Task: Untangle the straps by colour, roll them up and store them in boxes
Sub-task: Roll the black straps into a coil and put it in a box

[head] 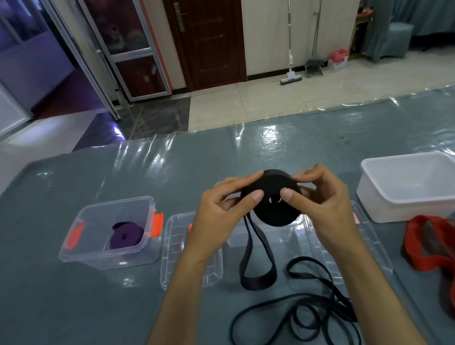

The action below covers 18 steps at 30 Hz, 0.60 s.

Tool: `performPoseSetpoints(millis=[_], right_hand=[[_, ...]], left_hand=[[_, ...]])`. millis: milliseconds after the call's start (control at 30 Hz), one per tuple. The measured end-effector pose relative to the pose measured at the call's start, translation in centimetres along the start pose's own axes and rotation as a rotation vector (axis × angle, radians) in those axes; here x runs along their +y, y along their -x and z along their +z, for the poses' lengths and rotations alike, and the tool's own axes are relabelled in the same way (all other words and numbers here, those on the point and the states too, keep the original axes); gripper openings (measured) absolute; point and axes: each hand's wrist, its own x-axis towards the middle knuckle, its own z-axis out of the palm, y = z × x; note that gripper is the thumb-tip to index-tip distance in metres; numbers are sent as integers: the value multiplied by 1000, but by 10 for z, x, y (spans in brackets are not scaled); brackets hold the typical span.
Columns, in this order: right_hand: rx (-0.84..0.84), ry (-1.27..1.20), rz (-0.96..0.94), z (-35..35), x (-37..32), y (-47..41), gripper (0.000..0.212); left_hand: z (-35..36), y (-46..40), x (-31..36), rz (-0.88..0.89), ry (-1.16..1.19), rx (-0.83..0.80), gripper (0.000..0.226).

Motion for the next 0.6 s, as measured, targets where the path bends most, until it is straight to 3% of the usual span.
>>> performPoseSetpoints(millis=[67,200,367,533,600], right_hand=[[-40,-4,30,-2,0,-4,26],[-152,21,126,-5,0,-10,33],[-32,-8,87,0,3,-15,40],[-191,-77,202,3,1,-23,44],[-181,-34,166,5,1,-24,42]], left_hand=[[-6,-2,2,-11,5,-18,31],[-5,-4,-2,8,-46,105,25],[-11,-8,-1,3,-16,39,32],[-18,-9,4,-5,-69,101,39],[-18,-9,2,-3,-46,117,34]])
